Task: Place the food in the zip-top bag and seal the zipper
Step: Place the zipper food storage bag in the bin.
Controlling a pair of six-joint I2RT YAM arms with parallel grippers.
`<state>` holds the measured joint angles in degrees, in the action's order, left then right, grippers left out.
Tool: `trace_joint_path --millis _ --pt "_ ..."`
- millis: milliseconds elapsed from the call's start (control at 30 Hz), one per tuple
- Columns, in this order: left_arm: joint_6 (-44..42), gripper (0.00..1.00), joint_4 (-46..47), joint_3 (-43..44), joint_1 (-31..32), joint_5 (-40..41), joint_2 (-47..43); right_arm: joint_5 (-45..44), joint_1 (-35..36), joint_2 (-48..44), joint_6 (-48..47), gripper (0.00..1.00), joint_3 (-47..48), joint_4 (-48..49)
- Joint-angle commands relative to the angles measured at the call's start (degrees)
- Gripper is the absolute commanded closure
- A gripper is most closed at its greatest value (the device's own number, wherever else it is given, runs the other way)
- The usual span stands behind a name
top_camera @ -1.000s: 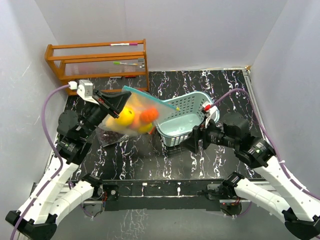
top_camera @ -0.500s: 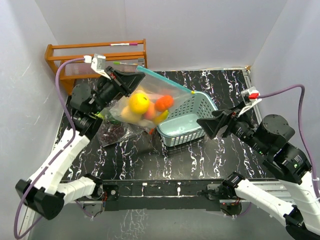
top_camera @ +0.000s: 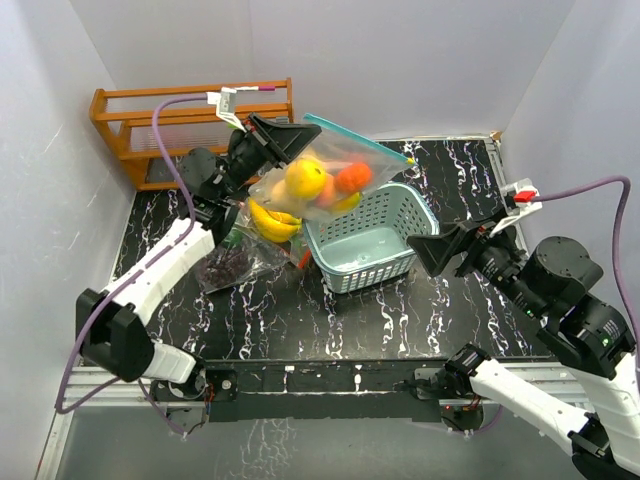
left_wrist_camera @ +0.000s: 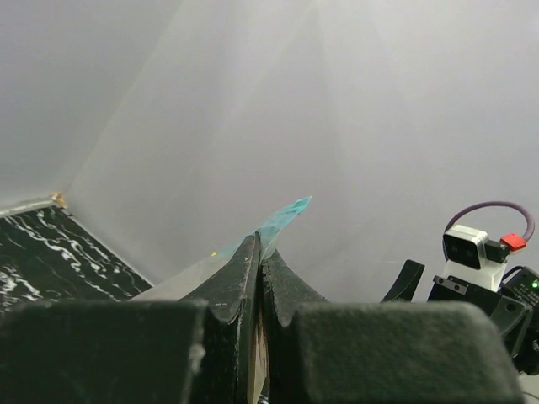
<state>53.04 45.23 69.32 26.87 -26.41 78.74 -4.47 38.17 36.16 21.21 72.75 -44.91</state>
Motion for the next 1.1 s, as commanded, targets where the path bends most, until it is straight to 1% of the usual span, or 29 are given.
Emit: trace_joint_path --millis 0,133,367,467,567,633,667,733,767,800,833,867,933,1067 --pt "9.58 1.00 13.15 3.68 1.27 -2.07 3.13 -2.37 -0.14 -0.98 0.02 0.12 1.54 1.54" --pt "10.40 1.00 14.10 6.48 4.44 -1.84 6.89 -3.46 -0.12 -1.65 -0.18 0.11 1.01 1.46" --pt "6.85 1.00 11.65 9.55 11.59 -1.29 13.15 -3.72 0.05 -2.14 -0.06 0.10 1.02 0.91" --pt "6.30 1.00 12.52 5.79 12.40 -0.04 13.70 -3.38 0.19 -1.91 0.26 0.10 1.20 -0.18" --pt "3.03 1.00 11.15 0.15 12.41 3.49 12.44 -2.49 0.19 -1.29 0.74 0.10 1.08 -1.29" --pt "0.15 1.00 8.93 -2.68 12.35 5.19 12.03 -1.48 0.17 -0.17 1.27 0.06 0.91 -2.31" --pt "-0.92 0.98 7.69 -3.64 12.33 5.76 11.95 -0.98 0.21 0.33 1.40 0.05 0.84 -2.83" --pt "-2.18 0.75 5.30 -4.93 12.04 6.01 11.53 0.07 0.19 1.38 1.74 0.02 0.65 -3.67" --pt "-2.80 0.66 5.50 -5.78 11.79 5.56 11.11 0.46 0.17 1.71 1.85 0.02 0.54 -3.91" --pt "-3.18 0.27 5.98 -6.83 11.69 5.49 10.31 0.51 0.19 1.92 2.02 0.02 0.43 -4.02" --pt "-3.77 0.06 6.21 -7.93 11.59 5.62 9.35 0.25 0.15 1.93 2.44 0.02 0.34 -3.98" --pt "-4.61 0.03 5.74 -8.67 11.46 5.71 8.13 -0.28 0.15 1.90 2.93 0.02 0.23 -3.90" --pt "-6.83 0.03 2.52 -9.11 10.91 5.81 5.34 -1.23 0.20 2.06 3.84 0.02 0.19 -3.89" --pt "-12.54 0.03 -6.79 -9.28 10.14 6.76 -2.24 -2.66 0.17 4.03 6.87 0.02 0.54 -5.01"
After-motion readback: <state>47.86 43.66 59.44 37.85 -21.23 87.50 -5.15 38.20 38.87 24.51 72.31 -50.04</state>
